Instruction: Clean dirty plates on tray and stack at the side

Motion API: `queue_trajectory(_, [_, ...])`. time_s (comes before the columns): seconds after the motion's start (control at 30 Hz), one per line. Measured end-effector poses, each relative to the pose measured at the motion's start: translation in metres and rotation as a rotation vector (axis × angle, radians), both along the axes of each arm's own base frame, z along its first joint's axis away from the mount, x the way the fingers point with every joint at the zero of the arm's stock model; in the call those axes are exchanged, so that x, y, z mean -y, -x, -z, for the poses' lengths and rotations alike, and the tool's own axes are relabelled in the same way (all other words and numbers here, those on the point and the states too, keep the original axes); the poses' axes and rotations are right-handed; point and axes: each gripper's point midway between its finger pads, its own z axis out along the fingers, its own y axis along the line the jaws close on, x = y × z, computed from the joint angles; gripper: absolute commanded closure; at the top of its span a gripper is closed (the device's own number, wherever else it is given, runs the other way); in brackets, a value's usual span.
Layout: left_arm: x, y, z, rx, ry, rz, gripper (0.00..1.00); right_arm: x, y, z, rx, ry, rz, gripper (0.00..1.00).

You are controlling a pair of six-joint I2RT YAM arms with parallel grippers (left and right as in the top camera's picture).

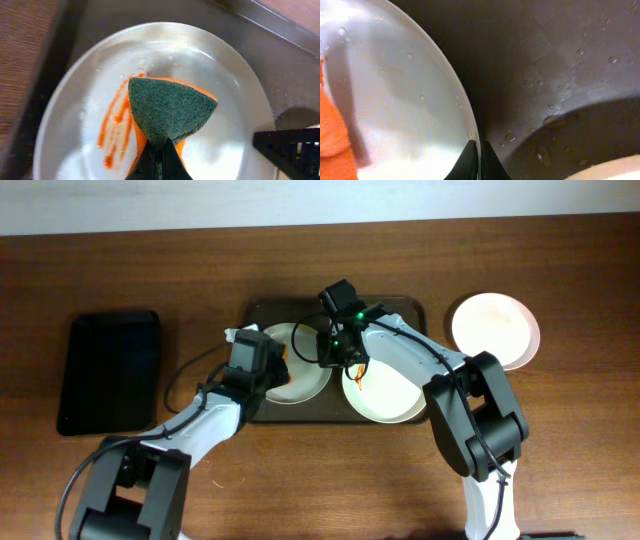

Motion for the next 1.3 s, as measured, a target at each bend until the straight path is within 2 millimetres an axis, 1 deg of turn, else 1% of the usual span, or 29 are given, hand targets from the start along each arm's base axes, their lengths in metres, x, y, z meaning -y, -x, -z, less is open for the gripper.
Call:
queue_trajectory(0.1, [0.012,-0.004,-0.007,0.026,0.055,0.036,1.0,-0.001,0.001,0.0,-0.01,-0.009,0.013,0.96])
queue_trajectory(0.17, [0.016,-0.003,-0.007,0.024,0.065,0.049,1.0,-0.001,0.001,0.0,-0.01,-0.008,0.014,0.96])
queue_trajectory(0.2, [0.018,-0.004,-0.004,0.024,0.066,0.052,1.0,-0.001,0.001,0.0,-0.011,-0.008,0.016,0.96])
queue_trajectory(0.27, [0.017,-0.003,0.015,-0.007,0.056,0.051,1.0,-0.001,0.001,0.0,-0.011,-0.008,0.018,0.96])
queue_trajectory(0.3, [0.018,-0.006,0.021,-0.003,0.056,0.05,1.0,0.0,0.001,0.0,-0.011,-0.006,0.021,0.96])
queue_trajectory(0.37, [0.014,-0.006,0.023,-0.009,0.025,0.041,1.0,0.001,0.001,0.0,-0.011,0.0,0.024,0.96])
queue_trajectory(0.43, [0.005,-0.006,0.026,-0.011,-0.062,0.023,1.0,0.002,0.001,0.001,-0.01,0.007,0.027,0.96])
queue_trajectory(0.5, [-0.014,-0.01,0.024,0.012,-0.168,-0.036,1.0,0.003,0.001,0.001,-0.01,0.01,0.029,0.96])
queue_trajectory(0.53, [-0.03,-0.012,0.023,0.029,-0.26,-0.069,1.0,0.003,0.001,0.001,-0.009,0.012,0.029,0.96])
queue_trajectory(0.6, [-0.052,-0.014,0.016,0.056,-0.394,-0.115,1.0,0.003,0.001,0.001,-0.009,0.015,0.029,0.96])
queue_trajectory(0.67, [-0.062,-0.021,-0.005,0.124,-0.481,-0.116,1.0,0.003,0.002,0.001,-0.01,0.017,0.031,0.96])
queue_trajectory(0.7, [-0.065,-0.022,-0.014,0.145,-0.488,-0.121,1.0,0.004,0.002,0.001,-0.01,0.021,0.032,0.96])
queue_trajectory(0.73, [-0.065,-0.026,-0.032,0.187,-0.469,-0.123,1.0,0.005,0.001,0.001,-0.008,0.029,0.035,0.96])
queue_trajectory(0.77, [-0.055,-0.031,-0.048,0.235,-0.4,-0.09,1.0,0.006,0.001,0.001,-0.006,0.031,0.036,0.96])
queue_trajectory(0.8, [-0.035,-0.032,-0.05,0.246,-0.321,-0.012,1.0,0.006,0.001,0.001,-0.006,0.031,0.036,0.96])
queue_trajectory(0.83, [-0.022,-0.033,-0.049,0.249,-0.264,0.037,1.0,0.005,0.0,0.001,-0.005,0.031,0.036,0.96])
queue_trajectory(0.87, [-0.01,-0.033,-0.041,0.237,-0.199,0.067,1.0,0.006,0.0,0.001,-0.005,0.032,0.036,0.96])
queue_trajectory(0.9, [-0.005,-0.032,-0.03,0.211,-0.171,0.078,1.0,0.006,0.0,0.001,-0.003,0.034,0.037,0.96])
queue_trajectory(0.93, [0.002,-0.03,-0.006,0.162,-0.141,0.099,1.0,0.006,0.0,0.001,-0.003,0.034,0.038,0.96])
queue_trajectory(1.0, [0.011,-0.032,0.016,0.143,-0.104,0.123,1.0,0.007,0.0,0.001,-0.001,0.037,0.038,0.96])
queue_trajectory(1.07, [0.009,-0.033,0.021,0.135,-0.098,0.118,1.0,0.007,0.0,0.001,-0.001,0.038,0.039,0.96])
queue_trajectory(1.13, [0.003,-0.032,0.024,0.11,-0.12,0.099,1.0,0.008,0.0,0.002,-0.001,0.043,0.04,0.96])
queue_trajectory(1.17, [-0.01,-0.029,0.023,0.089,-0.188,0.07,1.0,0.008,0.0,0.001,-0.001,0.044,0.041,0.96])
queue_trajectory(1.2, [-0.03,-0.023,0.02,0.065,-0.28,0.019,1.0,0.008,0.0,0.001,0.0,0.045,0.041,0.96])
queue_trajectory(1.23, [-0.057,-0.016,0.006,0.063,-0.413,-0.06,1.0,0.006,0.0,0.001,0.001,0.044,0.036,0.96])
queue_trajectory(1.27, [-0.066,-0.015,-0.003,0.077,-0.469,-0.08,1.0,0.005,0.001,0.001,0.001,0.044,0.034,0.96])
queue_trajectory(1.3, [-0.084,-0.011,-0.026,0.104,-0.537,-0.122,1.0,0.009,0.0,0.002,0.006,0.063,0.037,0.96])
